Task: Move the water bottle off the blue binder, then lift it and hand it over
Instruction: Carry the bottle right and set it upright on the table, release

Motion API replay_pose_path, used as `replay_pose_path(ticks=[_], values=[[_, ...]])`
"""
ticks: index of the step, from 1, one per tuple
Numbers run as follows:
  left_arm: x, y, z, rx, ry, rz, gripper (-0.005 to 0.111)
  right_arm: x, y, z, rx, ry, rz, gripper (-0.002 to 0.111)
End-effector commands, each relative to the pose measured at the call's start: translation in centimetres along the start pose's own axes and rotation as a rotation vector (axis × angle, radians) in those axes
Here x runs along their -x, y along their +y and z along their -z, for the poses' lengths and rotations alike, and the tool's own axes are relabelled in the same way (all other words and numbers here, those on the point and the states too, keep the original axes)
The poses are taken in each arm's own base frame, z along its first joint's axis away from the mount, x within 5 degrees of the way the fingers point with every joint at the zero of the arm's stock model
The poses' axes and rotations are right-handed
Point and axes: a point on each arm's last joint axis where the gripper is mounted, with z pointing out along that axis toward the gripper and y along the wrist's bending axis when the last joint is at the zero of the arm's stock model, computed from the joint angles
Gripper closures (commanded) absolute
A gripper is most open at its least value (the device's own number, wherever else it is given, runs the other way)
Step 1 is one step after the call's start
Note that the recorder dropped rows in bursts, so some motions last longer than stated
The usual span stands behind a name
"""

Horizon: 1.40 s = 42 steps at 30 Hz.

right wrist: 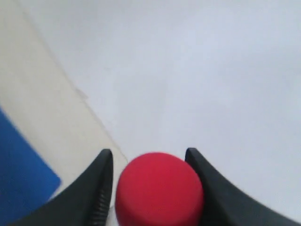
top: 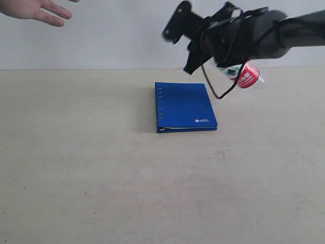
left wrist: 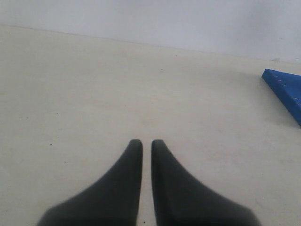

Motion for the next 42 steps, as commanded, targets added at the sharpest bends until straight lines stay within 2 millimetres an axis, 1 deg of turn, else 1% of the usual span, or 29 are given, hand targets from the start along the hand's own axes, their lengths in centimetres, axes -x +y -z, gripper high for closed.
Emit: replay_pose_path(ticks=[1,3,4,6,10,12,15,18,20,22,25,28,33,35,39,42], values=[[0.0,0.0,0.0,-0.004,-0.012,-0.006,0.1,-2.4,-6.8,1.0,-0.158,0.045,-0.277,0.108],[0.0,0.0,0.0,-0.004,-0.012,-0.006,0.1,-3.8,-9.2,1.2,-0.18,0.057,-0.368,0.108],[0.0,0.0,0.0,-0.004,-0.012,-0.006,0.1,-4.4,-9.9,1.3,-0.181,0.062,-0.392,0.108],[0.0,0.0,0.0,-0.004,-0.012,-0.006,0.1,-6.3,-11.7,1.2,-0.219,0.098,-0.435,0.108],[0.0,0.0,0.0,-0.004,-0.012,-0.006,0.1,-10.0,-14.0,0.9,-0.242,0.158,-0.578,0.108],[0.0,0.0,0.0,-0.004,-0.012,-0.006,0.1,-11.6,-15.0,0.7,-0.208,0.148,-0.692,0.108],[0.0,0.0,0.0,-0.004,-0.012,-0.006,0.1,-13.2,-16.3,0.6,-0.105,0.041,-0.836,0.108],[0.0,0.0,0.0,-0.004,-0.012,-0.006,0.1,-14.2,-17.0,0.9,0.042,-0.123,-0.862,0.108],[0.0,0.0,0.0,-0.004,-0.012,-0.006,0.1,-14.9,-17.3,1.3,0.119,-0.197,-0.836,0.108],[0.0,0.0,0.0,-0.004,-0.012,-0.006,0.1,-15.6,-17.0,1.6,0.175,-0.222,-0.788,0.108],[0.0,0.0,0.0,-0.004,-0.012,-0.006,0.1,-16.7,-16.0,1.5,0.202,-0.177,-0.717,0.108],[0.0,0.0,0.0,-0.004,-0.012,-0.006,0.1,-17.1,-15.0,1.6,0.237,-0.161,-0.659,0.108],[0.0,0.0,0.0,-0.004,-0.012,-0.006,0.1,-16.7,-14.4,1.8,0.297,-0.218,-0.628,0.107],[0.0,0.0,0.0,-0.004,-0.012,-0.006,0.1,-16.5,-14.3,1.9,0.311,-0.235,-0.622,0.102],[0.0,0.0,0.0,-0.003,-0.01,-0.006,0.1,-16.2,-13.8,2.1,0.362,-0.266,-0.647,0.088],[0.0,0.0,0.0,-0.003,-0.01,-0.006,0.1,-15.8,-13.3,2.4,0.431,-0.312,-0.643,0.087]])
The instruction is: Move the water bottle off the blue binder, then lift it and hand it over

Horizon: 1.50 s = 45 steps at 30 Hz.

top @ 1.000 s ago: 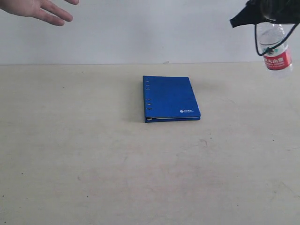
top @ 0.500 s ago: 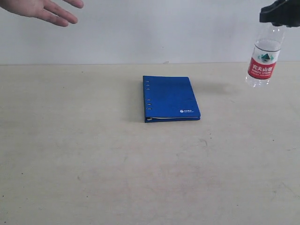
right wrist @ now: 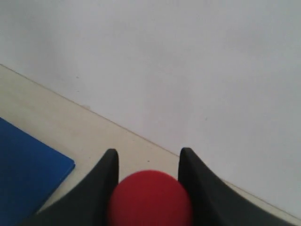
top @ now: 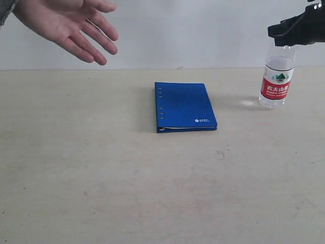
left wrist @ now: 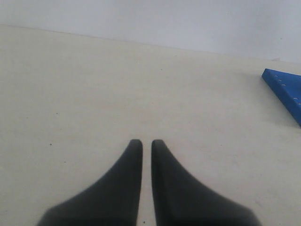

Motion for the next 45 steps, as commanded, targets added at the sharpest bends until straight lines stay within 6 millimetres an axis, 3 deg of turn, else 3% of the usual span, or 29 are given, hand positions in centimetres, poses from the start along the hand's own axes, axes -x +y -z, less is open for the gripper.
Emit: replay_pose_path(ticks=[1,16,18,22,25,32,37,41,45], values=[[0.0,0.0,0.0,-0.003,-0.01,-0.006,0.1,0.6,1.0,0.5,0.107,-0.04,0.003,0.087],[0.0,0.0,0.0,-0.004,-0.012,-0.006,0.1,-0.3,0.6,0.5,0.071,0.054,0.064,0.086],[0.0,0.0,0.0,-0.004,-0.012,-0.006,0.1,-0.3,0.6,0.5,0.071,0.054,0.064,0.081],[0.0,0.0,0.0,-0.004,-0.012,-0.006,0.1,-0.3,0.6,0.5,0.06,0.058,0.06,0.048],[0.0,0.0,0.0,-0.004,-0.012,-0.006,0.1,-0.1,0.4,0.5,0.041,0.045,0.035,0.038],[0.0,0.0,0.0,-0.004,-0.012,-0.006,0.1,4.1,0.5,3.1,-0.025,-0.037,0.131,0.038],[0.0,0.0,0.0,-0.004,-0.012,-0.006,0.1,9.7,1.8,7.4,-0.066,-0.16,0.21,0.038],[0.0,0.0,0.0,-0.004,-0.012,-0.006,0.1,13.2,5.1,10.1,0.091,-0.272,0.141,0.038],[0.0,0.0,0.0,-0.004,-0.012,-0.006,0.1,14.2,10.1,9.1,0.297,-0.228,0.185,0.038]])
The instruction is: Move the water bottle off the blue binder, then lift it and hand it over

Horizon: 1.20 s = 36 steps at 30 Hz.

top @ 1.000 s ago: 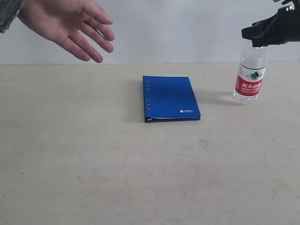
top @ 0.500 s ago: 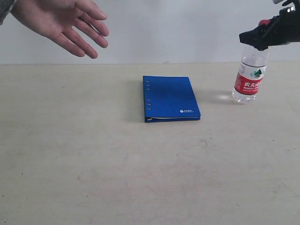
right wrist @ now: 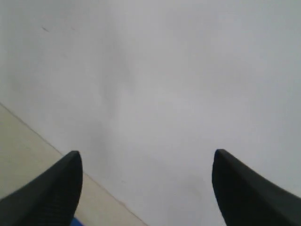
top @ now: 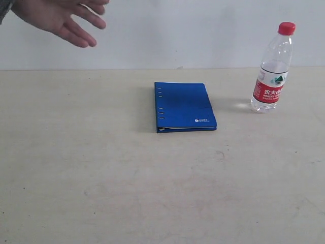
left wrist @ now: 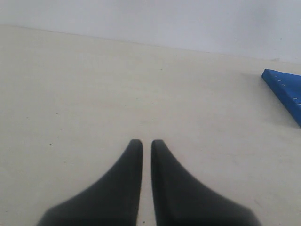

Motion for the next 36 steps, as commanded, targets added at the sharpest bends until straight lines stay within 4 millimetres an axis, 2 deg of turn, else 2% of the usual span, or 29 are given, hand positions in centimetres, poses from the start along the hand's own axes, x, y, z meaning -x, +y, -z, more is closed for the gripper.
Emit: replay_pose_path(ticks=[1,3,4,6,8,9,11,13,14,17,20,21,23,24,25,27,28,32,36], values=[[0.0,0.0,0.0,-0.004,-0.012,-0.006,0.1,1.4,6.1,-2.2,0.275,0.038,0.026,0.038],[0.0,0.0,0.0,-0.004,-0.012,-0.006,0.1,1.5,9.3,-3.8,0.377,0.033,0.023,0.038],[0.0,0.0,0.0,-0.004,-0.012,-0.006,0.1,1.5,13.1,-5.4,0.471,0.035,0.026,0.038],[0.0,0.0,0.0,-0.004,-0.012,-0.006,0.1,1.1,16.5,-6.7,0.535,0.06,-0.015,0.041],[0.0,0.0,0.0,-0.004,-0.012,-0.006,0.1,0.6,18.8,-7.3,0.588,0.102,-0.103,0.047],[0.0,0.0,0.0,-0.004,-0.012,-0.006,0.1,0.1,20.0,-7.6,0.617,0.129,-0.142,0.053],[0.0,0.0,0.0,-0.004,-0.012,-0.006,0.1,-1.0,21.0,-7.8,0.643,0.165,-0.166,0.065],[0.0,0.0,0.0,-0.004,-0.012,-0.006,0.1,-2.3,21.3,-7.9,0.649,0.202,-0.185,0.078],[0.0,0.0,0.0,-0.004,-0.012,-0.006,0.1,-3.7,21.5,-8.0,0.63,0.262,-0.263,0.087],[0.1,0.2,0.0,0.015,-0.021,-0.057,0.1,-5.3,21.9,-7.6,0.609,0.364,-0.448,0.095],[0.3,0.7,0.0,0.08,-0.027,-0.227,0.1,-7.3,22.8,-6.7,0.639,0.439,-0.511,0.095],[0.6,1.0,0.1,0.121,-0.051,-0.348,0.1,-8.7,22.9,-6.4,0.599,0.465,-0.483,0.092],[1.2,0.9,0.1,0.119,-0.119,-0.394,0.1,-9.9,22.7,-6.3,0.53,0.497,-0.478,0.08],[1.6,0.6,0.2,0.099,-0.169,-0.362,0.1,-10.3,22.6,-6.3,0.5,0.512,-0.48,0.074],[2.6,0.0,0.4,0.022,-0.297,-0.167,0.1,-11.2,22.5,-6.1,0.456,0.538,-0.486,0.056],[3.6,-0.4,0.8,-0.064,-0.415,0.074,0.1,-11.6,22.4,-6.0,0.426,0.55,-0.482,0.04],[3.9,-0.5,0.9,-0.095,-0.444,0.173,0.1,-11.7,22.2,-6.1,0.402,0.551,-0.476,0.036],[3.3,-0.3,0.6,-0.147,-0.351,0.599,0.1,-12.4,20.2,-6.6,0.155,0.556,-0.428,0.037],[2.1,0.0,0.2,-0.083,-0.226,0.679,0.1,-12.7,19.0,-6.7,0.02,0.555,-0.393,0.037]])
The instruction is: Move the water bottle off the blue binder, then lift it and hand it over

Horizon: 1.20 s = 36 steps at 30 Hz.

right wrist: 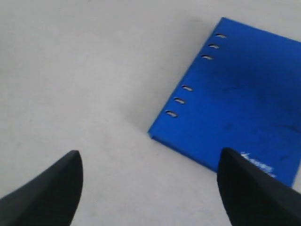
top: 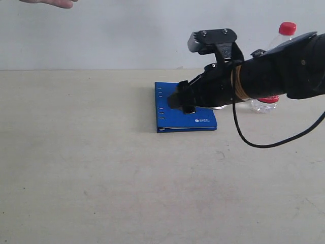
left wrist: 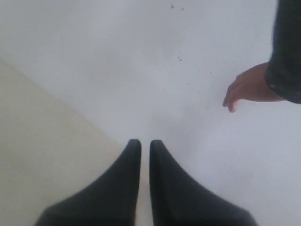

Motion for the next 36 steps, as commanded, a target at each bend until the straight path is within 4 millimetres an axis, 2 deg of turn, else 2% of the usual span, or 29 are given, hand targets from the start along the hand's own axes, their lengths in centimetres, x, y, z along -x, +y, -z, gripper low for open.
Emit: replay_pose_path(ticks=[1,5,9,11,14,17,19,23,26,27,28,29,31,33,36], values=[[-0.9,0.9,0.1,0.099,0.088,0.086,0.1,0.2,-1.1,0.2,-0.114,-0.028,-0.022,0.037],[-1.3,1.4,0.2,0.153,0.133,0.119,0.1,0.2,-1.3,0.1,-0.132,-0.031,-0.076,0.037],[-0.1,0.0,-0.2,0.006,0.016,0.327,0.1,-0.6,-2.2,-0.9,-0.195,-0.013,-0.117,0.037],[0.3,-0.5,-1.0,-0.037,-0.013,0.236,0.1,-1.1,-2.3,-1.5,-0.193,0.009,-0.121,0.037],[-0.7,-0.5,-2.7,-0.01,0.123,-0.029,0.1,-1.6,-2.0,-2.0,-0.145,0.037,-0.125,0.037],[-1.8,-2.5,-5.2,-0.177,0.334,-0.206,0.1,-1.7,-1.7,-2.1,-0.107,0.049,-0.113,0.037],[-2.5,-3.9,-7.4,-0.283,0.476,-0.217,0.1,-1.6,-1.6,-2.0,-0.099,0.049,-0.11,0.037],[-3.7,-4.5,-12.8,-0.34,0.618,-0.196,0.1,-1.7,-1.3,-2.0,-0.075,0.055,-0.115,0.037],[-6.2,-4.2,-16.4,-0.379,0.742,-0.151,0.1,-1.7,-1.4,-2.0,-0.055,0.059,-0.146,0.037],[-8.7,-4.5,-17.8,-0.397,0.842,-0.142,0.1,-1.7,-2.4,-1.7,-0.072,0.053,-0.212,0.037],[-9.6,-4.6,-18.2,-0.403,0.872,-0.138,0.1,-1.6,-3.1,-1.5,-0.087,0.047,-0.241,0.037],[-11.7,-5.2,-19.1,-0.412,0.92,-0.147,0.1,-1.7,-4.6,-1.1,-0.119,0.038,-0.278,0.037],[-14.7,-6.3,-20.3,-0.419,0.927,-0.184,0.1,-2.1,-6.6,-0.7,-0.111,0.048,-0.28,0.037],[-17.0,-7.4,-21.6,-0.445,0.901,-0.237,0.1,-3.0,-7.5,-1.1,-0.015,0.092,-0.246,0.037],[-18.7,-7.1,-23.2,-0.394,0.903,-0.294,0.1,-3.5,-8.6,-2.7,0.005,0.118,-0.22,0.037]])
